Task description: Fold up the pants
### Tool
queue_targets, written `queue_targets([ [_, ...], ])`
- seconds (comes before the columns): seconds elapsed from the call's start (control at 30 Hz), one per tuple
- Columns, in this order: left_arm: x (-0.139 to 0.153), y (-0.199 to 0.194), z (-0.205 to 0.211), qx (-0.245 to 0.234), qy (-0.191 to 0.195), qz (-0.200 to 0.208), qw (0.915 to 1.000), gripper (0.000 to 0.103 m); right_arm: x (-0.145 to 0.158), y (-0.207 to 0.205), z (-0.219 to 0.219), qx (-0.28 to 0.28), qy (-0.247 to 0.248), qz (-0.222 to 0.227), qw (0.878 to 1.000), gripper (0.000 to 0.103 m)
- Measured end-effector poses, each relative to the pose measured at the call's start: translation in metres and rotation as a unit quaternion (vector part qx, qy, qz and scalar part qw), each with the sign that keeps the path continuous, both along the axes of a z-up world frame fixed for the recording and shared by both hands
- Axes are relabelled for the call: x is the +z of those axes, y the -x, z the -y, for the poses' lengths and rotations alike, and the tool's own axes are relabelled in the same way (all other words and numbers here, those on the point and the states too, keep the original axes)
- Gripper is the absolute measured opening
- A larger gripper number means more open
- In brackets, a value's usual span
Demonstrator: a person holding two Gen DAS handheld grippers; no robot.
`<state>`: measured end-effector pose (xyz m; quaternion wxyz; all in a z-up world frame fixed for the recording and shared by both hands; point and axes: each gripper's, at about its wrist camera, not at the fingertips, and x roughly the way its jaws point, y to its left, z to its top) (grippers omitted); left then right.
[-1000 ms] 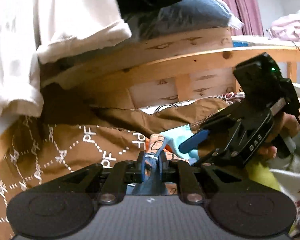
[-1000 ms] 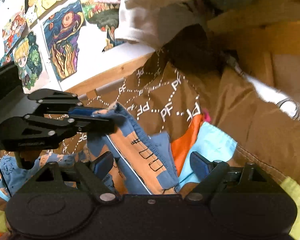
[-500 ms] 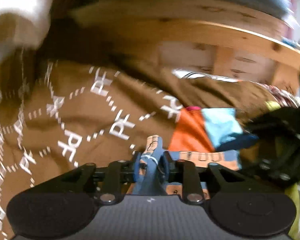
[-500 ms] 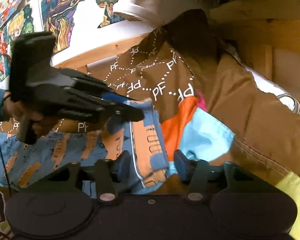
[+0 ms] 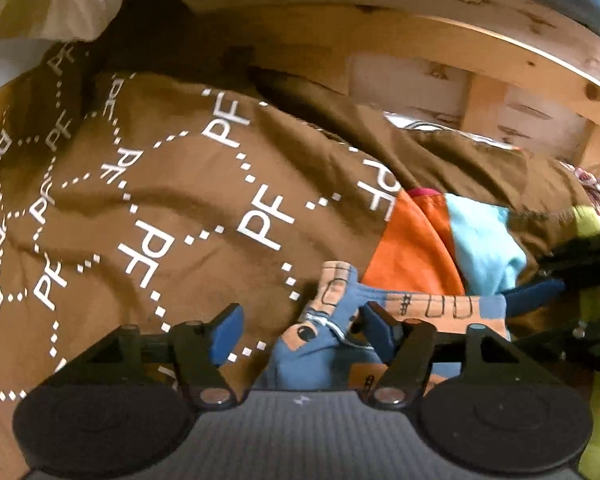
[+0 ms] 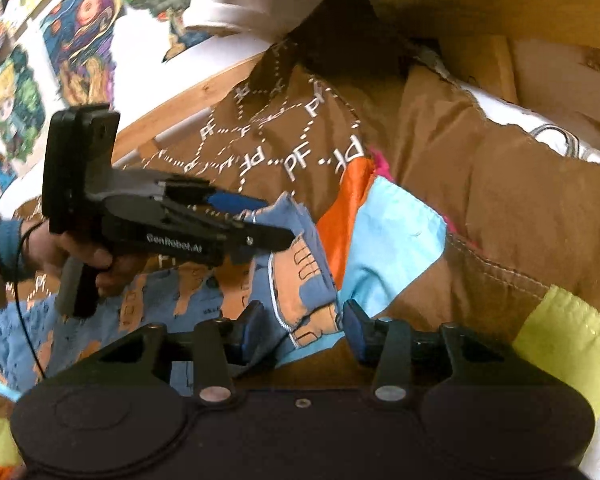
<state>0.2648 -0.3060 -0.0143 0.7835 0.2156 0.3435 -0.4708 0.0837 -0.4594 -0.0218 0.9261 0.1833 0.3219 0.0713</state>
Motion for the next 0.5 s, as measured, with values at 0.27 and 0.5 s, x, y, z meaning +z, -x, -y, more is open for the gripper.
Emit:
queue_targets([
  [0.27,0.022,0.003,-0.009,0.089,0.015,-0.028,0.9956,0.079,-0.005,-0.002,-0.003,-0.052,-0.009,-0.001,0.999,0.022],
  [0.5,0.048,0.017,-0.035,0.132,0.047,-0.104,0.9847,0.079,0.004,0.010,-0.012,-0.078,-0.002,0.025,0.997,0.008],
])
